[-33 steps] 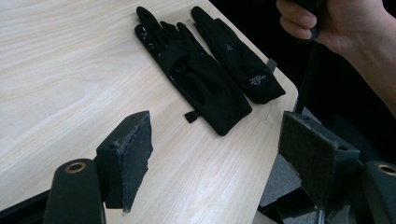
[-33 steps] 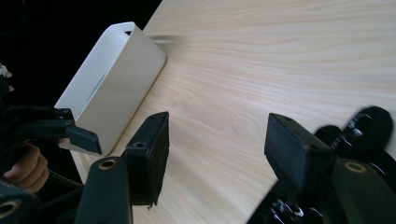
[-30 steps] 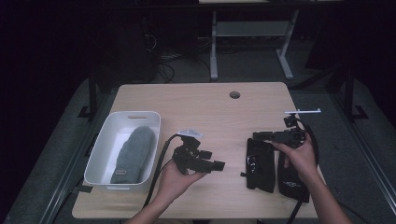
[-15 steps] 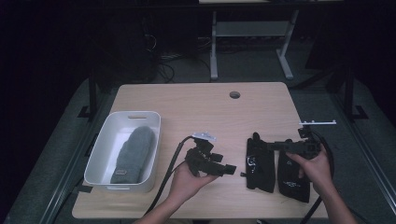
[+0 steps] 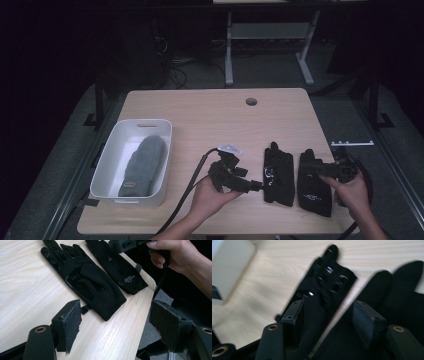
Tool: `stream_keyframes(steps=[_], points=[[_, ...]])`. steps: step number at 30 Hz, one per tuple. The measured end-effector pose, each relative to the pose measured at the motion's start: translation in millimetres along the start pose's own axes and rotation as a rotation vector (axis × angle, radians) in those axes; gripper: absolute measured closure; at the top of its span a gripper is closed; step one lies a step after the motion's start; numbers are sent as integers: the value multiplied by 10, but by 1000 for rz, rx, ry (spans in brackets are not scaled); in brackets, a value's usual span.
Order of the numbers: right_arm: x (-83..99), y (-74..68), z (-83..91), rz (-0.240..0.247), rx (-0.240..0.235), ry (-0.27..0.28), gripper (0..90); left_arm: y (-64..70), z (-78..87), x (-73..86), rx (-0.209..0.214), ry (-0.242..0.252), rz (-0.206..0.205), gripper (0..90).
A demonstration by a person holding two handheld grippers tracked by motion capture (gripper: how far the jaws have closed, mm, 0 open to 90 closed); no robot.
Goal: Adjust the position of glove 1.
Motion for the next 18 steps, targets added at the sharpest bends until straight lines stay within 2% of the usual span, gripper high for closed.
stream_keyframes(steps=[7, 11, 13, 18], points=[[136, 163, 41, 23, 111, -21, 430, 26, -54, -10, 3, -5, -5, 257], [212, 254, 36, 32, 175, -52, 434, 35, -77, -10, 7, -9, -3, 253], [225, 276, 29, 37, 185, -57, 435, 39, -88, -7, 6, -11, -4, 253], [299, 314, -39, 71, 249, -92, 439, 41, -106, -5, 9, -14, -7, 251]])
Point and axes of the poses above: each handheld gripper's, and its own axes: z roughly backward along the jaws, x roughly out of its underside, y roughly to its right, the point moved 9 cm from there along -z, roughly forward along the jaws, and after that the axes turned 15 degrees about -y, right-handed, at the moved point
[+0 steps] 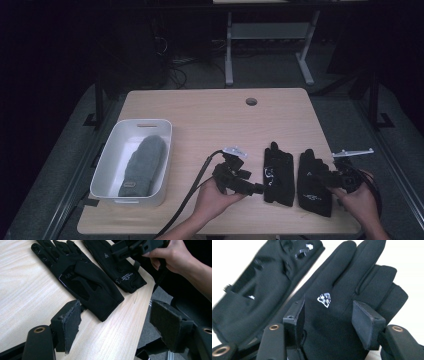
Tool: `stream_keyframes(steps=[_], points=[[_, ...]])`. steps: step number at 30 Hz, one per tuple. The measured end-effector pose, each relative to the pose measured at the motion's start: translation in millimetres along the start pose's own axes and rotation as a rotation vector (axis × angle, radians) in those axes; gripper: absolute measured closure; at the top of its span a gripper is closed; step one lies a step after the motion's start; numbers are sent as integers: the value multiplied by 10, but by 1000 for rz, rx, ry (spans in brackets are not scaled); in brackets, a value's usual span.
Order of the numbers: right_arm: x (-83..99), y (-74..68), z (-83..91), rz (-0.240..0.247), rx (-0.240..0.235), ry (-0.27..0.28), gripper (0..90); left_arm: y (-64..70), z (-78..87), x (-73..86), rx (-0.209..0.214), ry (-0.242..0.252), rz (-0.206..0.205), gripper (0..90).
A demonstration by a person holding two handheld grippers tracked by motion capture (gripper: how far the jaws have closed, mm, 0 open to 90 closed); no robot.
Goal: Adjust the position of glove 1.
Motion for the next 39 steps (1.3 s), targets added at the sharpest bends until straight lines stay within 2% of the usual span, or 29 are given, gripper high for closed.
stream_keyframes(steps=[4, 5, 6, 7, 9, 11, 15, 18, 23, 28, 33, 39], points=[[18, -22, -62, 46, 68, -9, 451, 3, -18, 6, -2, -4, -2, 251], [20, -24, -77, 79, 103, -9, 457, 2, -19, 10, -4, -6, -4, 251], [28, -36, -83, 86, 120, -13, 463, 5, -22, 12, -4, -5, -1, 251], [24, -34, -91, 118, 153, -9, 478, 6, -24, 15, -4, -5, 0, 251], [33, -62, -109, 149, 207, -10, 499, 1, -33, 27, -6, -8, -1, 251], [36, -74, -109, 152, 216, -14, 567, -5, -41, 38, -4, -10, 1, 251], [37, -112, -111, 150, 203, -24, 688, -13, -47, 58, -6, -12, 2, 252], [30, -133, -111, 142, 187, -36, 739, -24, -32, 61, -6, -7, 7, 251], [16, -133, -81, 116, 157, -34, 756, -39, -16, 68, -10, -4, 10, 252], [-51, -184, 77, 79, 110, 2, 759, -53, 7, 76, -17, 0, 7, 252], [-200, -299, 229, 101, 97, 31, 758, -53, 27, 83, -17, 3, 9, 251], [-383, -504, 263, 104, 54, 46, 754, -66, 57, 97, -24, 2, 6, 251]])
Point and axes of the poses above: each handheld gripper's, and its own axes: z roughly backward along the jaws, x roughly out of its underside, y roughly to its right, the point moved 9 cm from there along -z, roughly forward along the jaws, and after that the axes turned 15 degrees about -y, right-handed, at the moved point
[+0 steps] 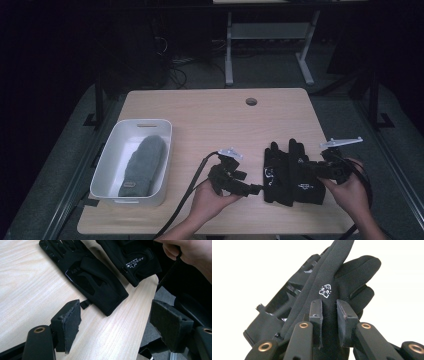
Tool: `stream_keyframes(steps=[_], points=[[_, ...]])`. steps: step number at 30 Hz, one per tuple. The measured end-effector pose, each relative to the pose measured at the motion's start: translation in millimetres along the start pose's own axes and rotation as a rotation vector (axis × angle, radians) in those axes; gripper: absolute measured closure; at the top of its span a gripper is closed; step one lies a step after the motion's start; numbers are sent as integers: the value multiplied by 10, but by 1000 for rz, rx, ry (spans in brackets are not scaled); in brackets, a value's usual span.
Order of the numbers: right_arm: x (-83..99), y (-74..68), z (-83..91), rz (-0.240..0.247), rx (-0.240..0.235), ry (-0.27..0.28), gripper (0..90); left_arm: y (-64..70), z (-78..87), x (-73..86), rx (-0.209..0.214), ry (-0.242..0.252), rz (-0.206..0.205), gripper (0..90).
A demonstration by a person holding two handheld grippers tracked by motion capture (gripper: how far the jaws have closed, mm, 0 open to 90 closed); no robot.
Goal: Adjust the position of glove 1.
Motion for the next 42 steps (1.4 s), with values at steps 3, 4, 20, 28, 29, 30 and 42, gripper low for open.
stream_keyframes(steps=[3, 4, 20, 28, 29, 30, 42], points=[[-81, -73, -38, -8, -18, 0, 752, -14, 18, 10, -1, 2, 5, 251], [-110, -99, -54, -9, -23, 0, 752, -21, 24, 13, -1, 4, 6, 251], [-319, -373, -361, -15, -45, -36, 727, -67, 72, 68, -9, 2, 16, 251], [-273, -415, -505, 16, -38, -52, 615, -88, 53, 89, -7, 1, 21, 251], [-267, -412, -499, 10, -43, -51, 589, -95, 48, 95, -8, -2, 19, 251], [-259, -404, -477, 2, -49, -48, 568, -98, 44, 98, -9, -2, 19, 251], [-32, -201, -334, -15, -62, -32, 713, -108, -20, 118, -7, -14, 26, 252]])
Point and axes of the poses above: each handheld gripper's, and its own axes: z roughly backward along the jaws, x roughly out of its underside, y roughly to its right, the point moved 9 cm from there along -z, roughly forward along the jaws, and after that the axes turned 15 degrees about -y, right-handed, at the moved point
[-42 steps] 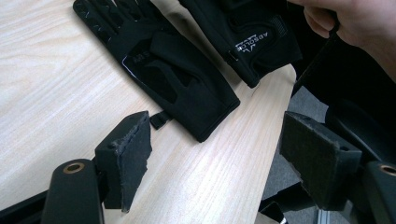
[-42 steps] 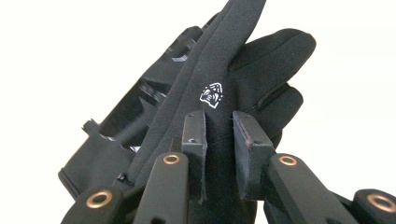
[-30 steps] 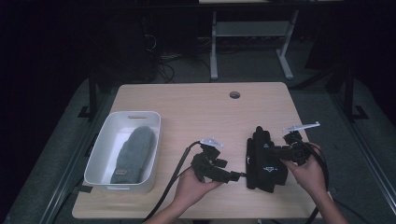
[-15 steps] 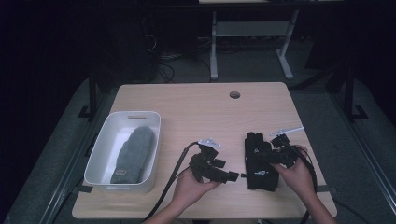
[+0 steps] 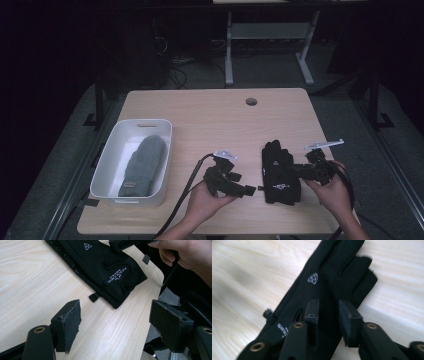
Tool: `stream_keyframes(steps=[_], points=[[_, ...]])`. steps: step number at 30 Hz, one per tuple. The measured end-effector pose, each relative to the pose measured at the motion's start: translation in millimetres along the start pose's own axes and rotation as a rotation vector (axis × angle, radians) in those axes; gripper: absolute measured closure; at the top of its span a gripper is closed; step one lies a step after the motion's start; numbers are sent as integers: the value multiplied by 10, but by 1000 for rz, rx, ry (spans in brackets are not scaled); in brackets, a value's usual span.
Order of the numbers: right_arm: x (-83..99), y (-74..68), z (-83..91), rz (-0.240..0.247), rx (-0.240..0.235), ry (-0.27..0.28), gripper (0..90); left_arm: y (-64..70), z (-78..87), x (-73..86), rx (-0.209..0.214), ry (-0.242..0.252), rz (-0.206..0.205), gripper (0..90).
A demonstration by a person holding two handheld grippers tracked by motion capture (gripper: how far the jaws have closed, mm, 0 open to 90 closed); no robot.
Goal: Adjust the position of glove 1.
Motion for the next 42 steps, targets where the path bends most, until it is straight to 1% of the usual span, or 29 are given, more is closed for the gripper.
stream_keyframes(steps=[2, 3, 4, 7, 8, 10, 11, 13, 15, 16, 17, 18, 21, 22, 27, 29, 30, 32, 34, 37, 39, 41, 42], points=[[30, -3, -41, 1, -1, -12, 739, 3, -19, 0, 4, 0, 6, 251], [28, -2, -65, 8, 0, -9, 744, -1, -27, 1, 3, -2, 6, 251], [42, -15, -82, 0, -2, -20, 746, -4, -35, 3, 4, -3, 6, 252], [57, -30, -151, 15, -8, -29, 749, -21, -55, 21, 5, -11, 10, 252], [67, -40, -160, 9, -9, -37, 749, -28, -63, 27, 5, -9, 15, 252], [76, -52, -188, 10, -14, -41, 750, -48, -73, 47, 6, -15, 20, 252], [66, -46, -198, 33, -12, -29, 750, -57, -77, 53, 6, -14, 25, 252], [73, -82, -199, 20, -25, -33, 750, -75, -87, 65, 10, -16, 32, 254], [76, -126, -200, 28, -27, -34, 750, -86, -97, 72, 10, -21, 33, 254], [82, -154, -197, 28, -33, -45, 750, -89, -105, 74, 11, -23, 35, 254], [72, -167, -195, 41, -30, -37, 750, -90, -112, 76, 12, -25, 37, 255], [70, -188, -183, 38, -33, -35, 749, -94, -120, 76, 13, -25, 41, 256], [53, -230, -182, 50, -53, -22, 749, -103, -139, 83, 16, -32, 46, 256], [61, -257, -185, 44, -63, -28, 749, -106, -145, 85, 15, -33, 47, 256], [70, -341, -225, 62, -95, -30, 746, -131, -183, 84, 14, -39, 60, 256], [74, -393, -240, 53, -110, -42, 739, -146, -196, 85, 12, -44, 61, 258], [71, -422, -251, 58, -121, -44, 735, -153, -205, 87, 11, -46, 62, 259], [60, -481, -271, 67, -140, -47, 718, -170, -229, 90, 8, -53, 70, 259], [40, -503, -265, 72, -150, -41, 667, -188, -254, 93, 3, -58, 77, 260], [-22, -425, -203, 40, -135, 10, 572, -218, -289, 100, -3, -70, 82, 277], [-54, -311, -169, 17, -106, 39, 517, -236, -318, 92, -7, -71, 92, 277], [-86, -189, -142, -12, -75, 64, 463, -268, -349, 89, -21, -83, 90, 278], [-99, -138, -133, -28, -66, 71, 445, -279, -369, 91, -24, -94, 97, 279]])
Point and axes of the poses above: each handheld gripper's, and its own axes: z roughly backward along the jaws, x roughly out of its underside, y roughly to its right, the point moved 9 cm from there along -z, roughly forward along the jaws, and after that the axes turned 15 degrees about -y, right-handed, at the moved point
